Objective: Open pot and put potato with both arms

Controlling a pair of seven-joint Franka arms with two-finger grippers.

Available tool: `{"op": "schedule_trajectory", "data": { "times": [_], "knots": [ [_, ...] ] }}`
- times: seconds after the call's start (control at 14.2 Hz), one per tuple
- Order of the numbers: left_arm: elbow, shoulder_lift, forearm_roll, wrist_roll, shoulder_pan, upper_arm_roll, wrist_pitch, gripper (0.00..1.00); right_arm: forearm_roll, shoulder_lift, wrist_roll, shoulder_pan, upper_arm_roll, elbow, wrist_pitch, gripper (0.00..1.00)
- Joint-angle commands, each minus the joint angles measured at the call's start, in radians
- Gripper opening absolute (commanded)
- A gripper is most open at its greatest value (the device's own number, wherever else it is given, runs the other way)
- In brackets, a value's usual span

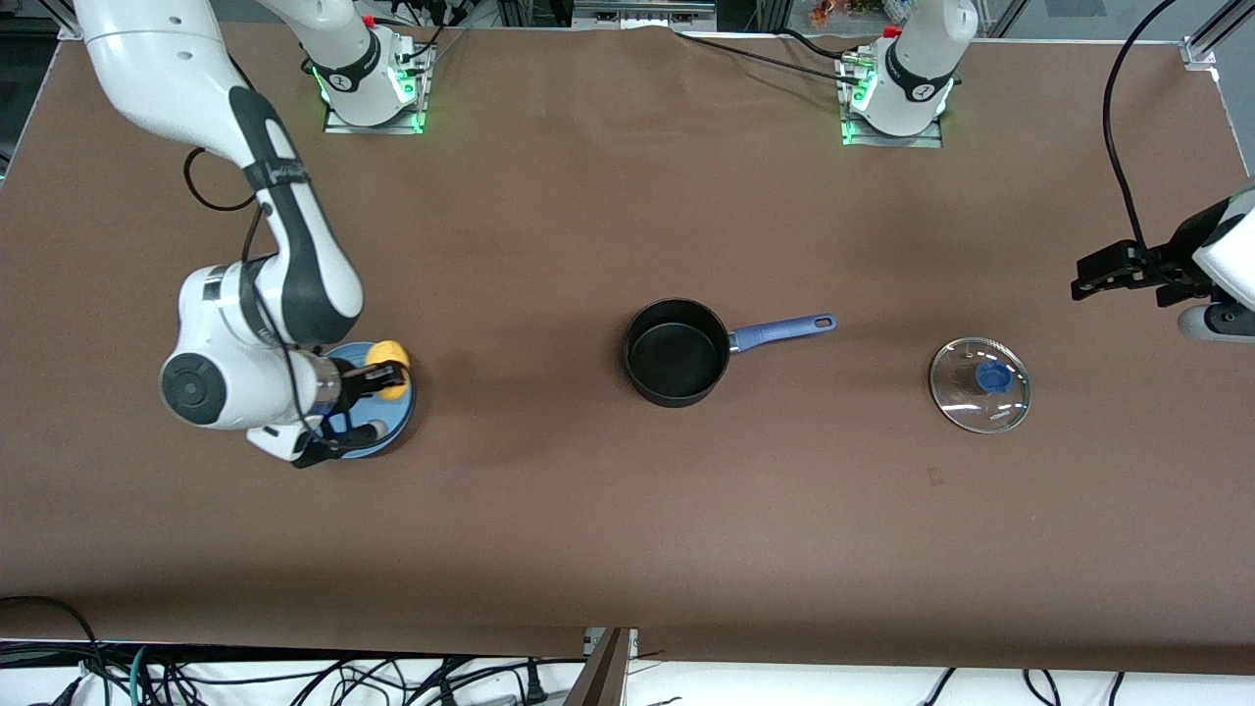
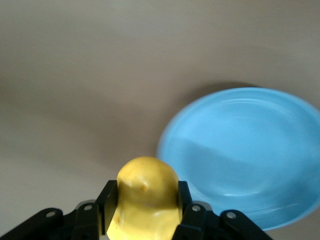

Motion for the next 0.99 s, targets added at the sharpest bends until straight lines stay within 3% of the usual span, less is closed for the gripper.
{"op": "schedule_trajectory", "data": {
  "times": [0.0,0.21,0.56,0.63,0.71,0.78,0.85,0.92],
  "knots": [
    [-0.006,-0.031,0.021,-0.033,-0.016,-0.007,-0.012,1.00,0.011,-0.025,0.262,0.011,0.100,0.071,-0.089,0.54],
    [-0.011,-0.037,0.018,-0.180,0.018,-0.060,-0.053,1.00,0.011,0.012,0.567,0.070,0.214,0.142,-0.062,0.54],
    [0.015,0.003,0.006,-0.151,0.041,-0.058,-0.058,1.00,0.006,0.087,1.000,0.306,0.224,0.154,0.222,0.57],
    [0.017,0.003,0.006,-0.149,0.041,-0.058,-0.056,1.00,-0.001,0.101,1.043,0.337,0.222,0.151,0.265,0.61],
    [0.022,0.007,0.008,-0.149,0.039,-0.058,-0.055,1.00,-0.003,0.115,1.059,0.354,0.221,0.150,0.297,0.72],
    [0.022,0.012,0.009,-0.149,0.039,-0.058,-0.055,1.00,-0.003,0.122,1.065,0.362,0.221,0.148,0.316,0.92],
    [0.022,0.012,0.008,-0.149,0.045,-0.057,-0.055,1.00,-0.012,0.121,1.071,0.370,0.219,0.148,0.325,1.00],
    [0.022,0.012,0.006,-0.149,0.045,-0.057,-0.055,1.00,-0.023,0.115,1.073,0.368,0.219,0.150,0.322,1.00]
  ]
}}
